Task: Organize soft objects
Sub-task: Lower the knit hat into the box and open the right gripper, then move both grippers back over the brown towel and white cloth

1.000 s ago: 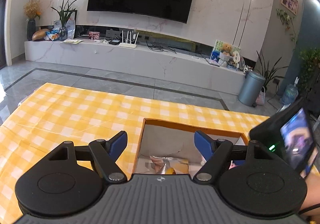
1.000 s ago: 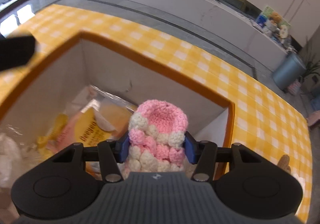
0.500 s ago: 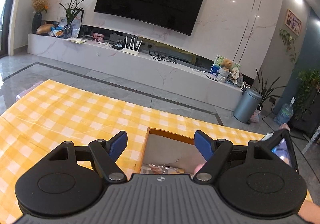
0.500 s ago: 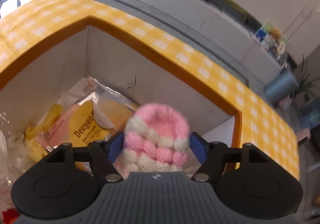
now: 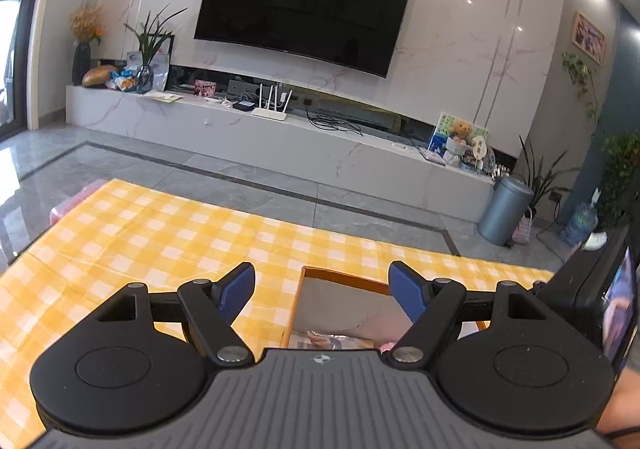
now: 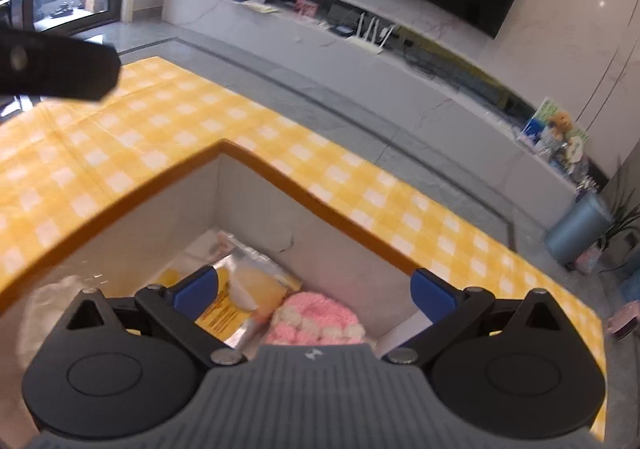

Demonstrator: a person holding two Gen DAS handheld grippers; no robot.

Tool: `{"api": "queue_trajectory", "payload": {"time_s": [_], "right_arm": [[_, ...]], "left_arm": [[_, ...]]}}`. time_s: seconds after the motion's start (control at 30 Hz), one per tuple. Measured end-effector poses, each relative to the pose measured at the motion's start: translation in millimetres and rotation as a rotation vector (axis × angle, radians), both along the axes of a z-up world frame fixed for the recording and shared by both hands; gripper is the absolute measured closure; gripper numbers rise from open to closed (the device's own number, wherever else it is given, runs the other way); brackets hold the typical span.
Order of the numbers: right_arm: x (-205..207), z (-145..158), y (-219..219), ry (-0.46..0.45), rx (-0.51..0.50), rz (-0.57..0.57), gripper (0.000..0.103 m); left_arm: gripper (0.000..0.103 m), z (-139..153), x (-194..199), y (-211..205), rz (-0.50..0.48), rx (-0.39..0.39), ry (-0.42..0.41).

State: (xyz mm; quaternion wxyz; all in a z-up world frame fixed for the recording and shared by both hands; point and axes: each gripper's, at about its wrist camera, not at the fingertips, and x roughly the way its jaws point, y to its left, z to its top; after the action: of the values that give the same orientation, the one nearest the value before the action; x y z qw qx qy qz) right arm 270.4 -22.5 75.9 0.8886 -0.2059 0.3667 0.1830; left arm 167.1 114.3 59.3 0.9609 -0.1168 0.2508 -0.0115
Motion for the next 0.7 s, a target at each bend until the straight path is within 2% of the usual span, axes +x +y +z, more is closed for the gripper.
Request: {"api": "queue_trajectory", "payload": {"time_s": [0.13,0.37,0.5,0.7], "right_arm": [[-15,19,-10,-0.003,0.047,0.007,0.003],[-39,51,-46,-0.062,0.06,-0.007,0.003],[-46,67,-86,-0.088,0.097,-0.073,0.003],[-57,73,-158,-0.124,0.133,-0.161,0.003]], "left_arm": [[0.02,10,-7,-4,-0.021,-0.06,-0.015],[0.02,30,-24,-33,-0.053,-0.025,-0.063],[0.019,36,-29,-50,-0.036,-0.054,-0.054],[0.018,39,-36,-91,-0.227,-0.043,-0.051]]}}
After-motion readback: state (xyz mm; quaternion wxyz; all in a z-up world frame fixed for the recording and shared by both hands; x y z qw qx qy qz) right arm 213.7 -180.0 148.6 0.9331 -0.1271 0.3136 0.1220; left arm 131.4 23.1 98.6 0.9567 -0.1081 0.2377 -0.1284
